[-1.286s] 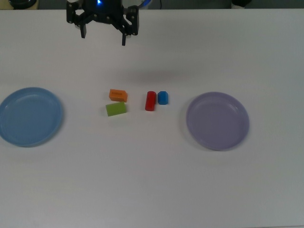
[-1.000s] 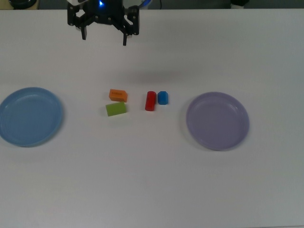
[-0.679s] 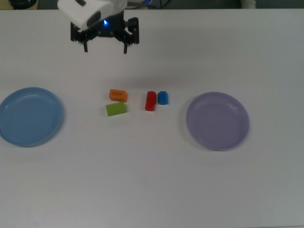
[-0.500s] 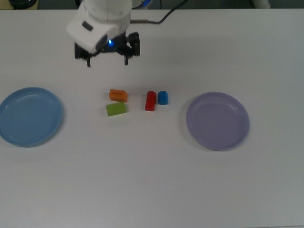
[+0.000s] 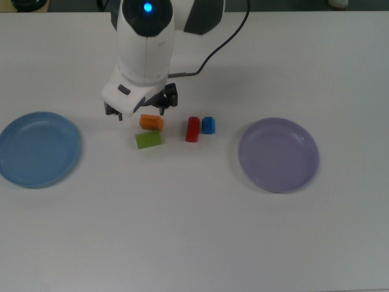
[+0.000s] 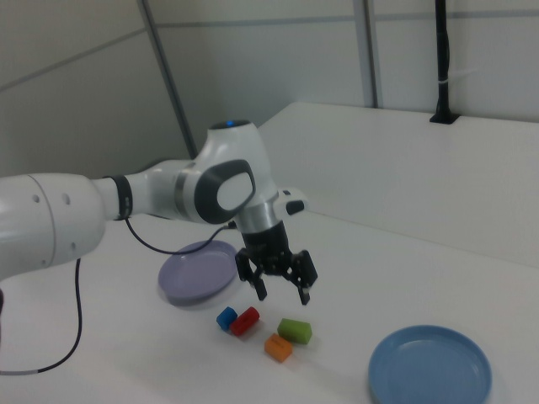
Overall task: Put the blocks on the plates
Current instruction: 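Lower the gripper onto the green block and close on it, then carry the green block to the light blue plate and release it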
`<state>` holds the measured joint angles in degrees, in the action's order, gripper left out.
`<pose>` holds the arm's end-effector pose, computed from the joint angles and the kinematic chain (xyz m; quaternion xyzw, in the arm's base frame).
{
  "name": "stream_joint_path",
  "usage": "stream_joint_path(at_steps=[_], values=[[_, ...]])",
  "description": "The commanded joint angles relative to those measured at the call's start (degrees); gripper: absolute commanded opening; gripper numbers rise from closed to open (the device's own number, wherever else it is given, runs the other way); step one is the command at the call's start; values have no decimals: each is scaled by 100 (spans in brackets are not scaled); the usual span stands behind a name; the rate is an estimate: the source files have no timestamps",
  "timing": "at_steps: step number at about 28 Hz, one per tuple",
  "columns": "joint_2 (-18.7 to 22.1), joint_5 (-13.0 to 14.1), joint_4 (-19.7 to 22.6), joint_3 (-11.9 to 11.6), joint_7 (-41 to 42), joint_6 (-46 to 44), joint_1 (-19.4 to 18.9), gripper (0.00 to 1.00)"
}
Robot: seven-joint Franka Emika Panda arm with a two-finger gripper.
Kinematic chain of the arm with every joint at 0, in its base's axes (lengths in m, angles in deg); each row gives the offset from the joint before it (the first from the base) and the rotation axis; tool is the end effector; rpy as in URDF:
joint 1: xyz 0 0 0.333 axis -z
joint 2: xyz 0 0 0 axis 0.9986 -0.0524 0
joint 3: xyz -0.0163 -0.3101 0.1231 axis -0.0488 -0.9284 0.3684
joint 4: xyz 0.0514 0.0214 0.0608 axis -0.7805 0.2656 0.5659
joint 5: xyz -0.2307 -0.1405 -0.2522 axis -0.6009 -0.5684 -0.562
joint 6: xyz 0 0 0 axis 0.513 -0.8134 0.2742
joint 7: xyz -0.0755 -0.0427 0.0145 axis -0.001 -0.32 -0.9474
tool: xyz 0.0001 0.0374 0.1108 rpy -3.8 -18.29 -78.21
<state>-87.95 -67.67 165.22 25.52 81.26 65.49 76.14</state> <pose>0.6266 -0.0059 0.4211 0.9904 0.1065 -0.0518 0.0714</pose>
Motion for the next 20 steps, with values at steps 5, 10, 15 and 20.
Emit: stream_joint_path(at_steps=[5, 10, 15, 20], values=[[-390, -84, 221, 20, 110, 502, 48, 100], [-574, -58, 212, 20, 102, 581, 75, 100], [-680, -40, 221, 29, 66, 616, 57, 100], [-750, -14, 221, 29, 40, 809, 66, 100]])
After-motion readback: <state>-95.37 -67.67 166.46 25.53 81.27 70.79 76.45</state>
